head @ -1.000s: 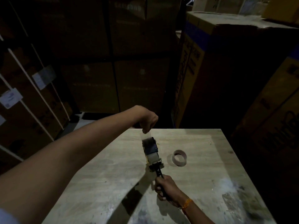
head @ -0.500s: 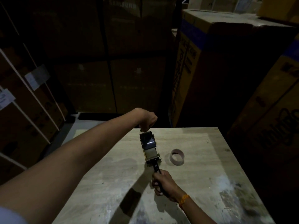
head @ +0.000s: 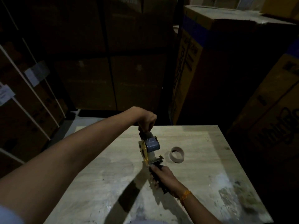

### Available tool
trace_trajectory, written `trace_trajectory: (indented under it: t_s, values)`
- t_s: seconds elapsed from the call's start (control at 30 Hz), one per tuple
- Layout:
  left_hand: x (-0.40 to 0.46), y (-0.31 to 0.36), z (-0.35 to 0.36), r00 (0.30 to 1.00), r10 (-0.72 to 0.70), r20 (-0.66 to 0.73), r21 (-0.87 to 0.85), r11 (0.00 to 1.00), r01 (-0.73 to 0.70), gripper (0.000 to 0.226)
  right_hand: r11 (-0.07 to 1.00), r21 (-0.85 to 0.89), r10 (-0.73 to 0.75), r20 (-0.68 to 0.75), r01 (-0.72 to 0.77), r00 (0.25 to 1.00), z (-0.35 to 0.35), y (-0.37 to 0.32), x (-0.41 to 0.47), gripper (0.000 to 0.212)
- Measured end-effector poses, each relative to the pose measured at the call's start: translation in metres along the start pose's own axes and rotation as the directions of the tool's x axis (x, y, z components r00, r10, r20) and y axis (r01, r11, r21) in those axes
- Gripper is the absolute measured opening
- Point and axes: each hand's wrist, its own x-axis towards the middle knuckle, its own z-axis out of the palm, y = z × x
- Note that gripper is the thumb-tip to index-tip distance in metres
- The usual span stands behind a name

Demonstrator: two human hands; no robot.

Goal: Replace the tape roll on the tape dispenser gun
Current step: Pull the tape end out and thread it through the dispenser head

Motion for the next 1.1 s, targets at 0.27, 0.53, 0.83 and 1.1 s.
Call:
trace_trajectory:
  t_s: [0.27, 0.53, 0.83, 1.1]
  values:
    - [-0.005, -0.002, -0.003, 0.998, -0.003, -0.063, 0.028, 1.0, 0.005, 0.02, 0.984, -0.165, -0.104, -0.187, 0.073, 0.977, 0.006, 0.011, 0.016, 0.059]
    - [-0.003, 0.017, -0.011, 0.993, 0.011, -0.114, 0.166, 0.986, 0.008, 0.024, 0.95, -0.304, -0.154, -0.272, 0.067, 0.95, 0.006, -0.001, 0.02, 0.047]
    - [-0.012, 0.037, -0.032, 0.999, 0.006, -0.05, 0.155, 0.988, 0.002, 0.006, 0.955, -0.298, -0.096, -0.318, -0.003, 0.943, -0.006, 0.004, 0.039, 0.056]
    - [-0.019, 0.059, -0.035, 1.0, -0.004, -0.015, 0.208, 0.978, 0.007, 0.008, 0.968, -0.239, -0.001, -0.317, -0.079, 0.948, -0.009, 0.005, 0.046, 0.048]
